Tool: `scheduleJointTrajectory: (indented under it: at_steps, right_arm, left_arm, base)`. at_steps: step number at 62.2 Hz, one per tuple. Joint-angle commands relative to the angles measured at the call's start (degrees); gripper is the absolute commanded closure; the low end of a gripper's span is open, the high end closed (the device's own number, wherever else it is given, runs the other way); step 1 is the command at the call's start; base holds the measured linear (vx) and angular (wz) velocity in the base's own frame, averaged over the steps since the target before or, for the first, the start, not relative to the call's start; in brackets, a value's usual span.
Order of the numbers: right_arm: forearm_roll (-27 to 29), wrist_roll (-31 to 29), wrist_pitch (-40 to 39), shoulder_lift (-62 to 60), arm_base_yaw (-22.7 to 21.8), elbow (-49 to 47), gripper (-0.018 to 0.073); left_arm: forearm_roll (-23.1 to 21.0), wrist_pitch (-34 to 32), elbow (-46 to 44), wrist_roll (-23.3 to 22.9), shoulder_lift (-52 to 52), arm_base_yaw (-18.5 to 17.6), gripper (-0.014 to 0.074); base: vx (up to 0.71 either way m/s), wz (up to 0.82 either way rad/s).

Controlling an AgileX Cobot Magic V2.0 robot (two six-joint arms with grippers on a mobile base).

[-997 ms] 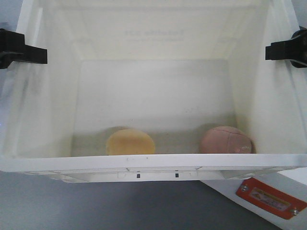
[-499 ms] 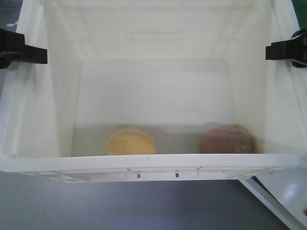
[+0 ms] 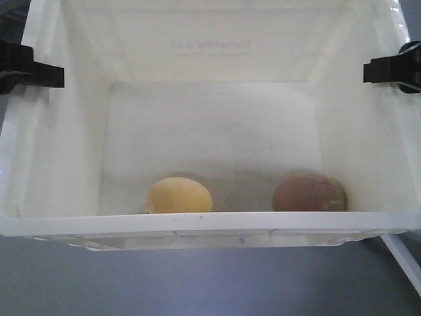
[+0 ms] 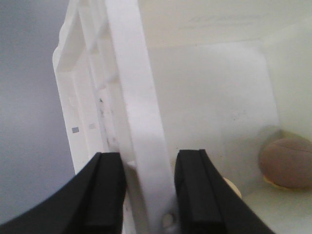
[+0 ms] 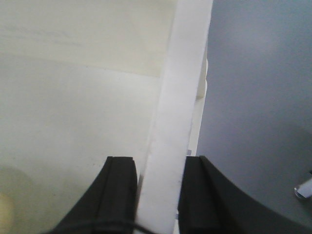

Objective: Place moving items into box and shelve
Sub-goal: 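Hold the tote with both grippers while the base drives away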

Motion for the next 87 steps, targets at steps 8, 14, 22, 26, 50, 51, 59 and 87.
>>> scheduleJointTrajectory:
  at_steps: [8,14,22,26,50,51,59,87]
  right_arm:
    - [1.3,-1.0,-7.9,-1.7,-0.2,-2.5,0.0565]
    - [1.3,-1.0,-7.9,-1.7,-0.2,-2.5,0.0565]
    - [1.3,-1.0,-7.9,-1.7,-0.2,-2.5,0.0565]
    - [1.3,-1.0,-7.9,-1.7,-0.2,-2.5,0.0565]
    - [1.3,-1.0,-7.9,-1.7,-0.2,-2.5,0.0565]
    - [1.3,-1.0,-7.9,-1.7,-0.2,-2.5,0.0565]
    - [1.3,-1.0,-7.9,-1.7,-0.2,-2.5,0.0565]
    - [1.3,-1.0,-7.9,-1.7,-0.2,-2.5,0.0565]
  left_arm:
    - [-3.9,-6.5,-2.5,1.1,-1.8,-0.3,0.0603]
    - [-3.9,-6.5,-2.5,1.1,-1.8,-0.3,0.0603]
    - [-3.9,-6.5,-2.5,1.1,-1.8,-0.3,0.0603]
    - [-3.9,-6.5,-2.5,1.1,-1.8,-0.3,0.0603]
    - [-3.9,-6.5,-2.5,1.1,-1.8,-0.3,0.0603]
    - [-3.9,-6.5,-2.5,1.1,-1.8,-0.3,0.0603]
    - [-3.9,-6.5,-2.5,1.1,-1.8,-0.3,0.0603]
    - [-3.9,-6.5,-2.5,1.1,-1.8,-0.3,0.0603]
  base:
    - [-0.08,0.79]
    - [-0.08,0.75]
    - [-0.08,0.72]
    - [-0.09,0.71]
    - [-0.09,0.66]
    - [-0.10,0.58]
    - [-0.10,0.56]
    - [-0.09,0.47]
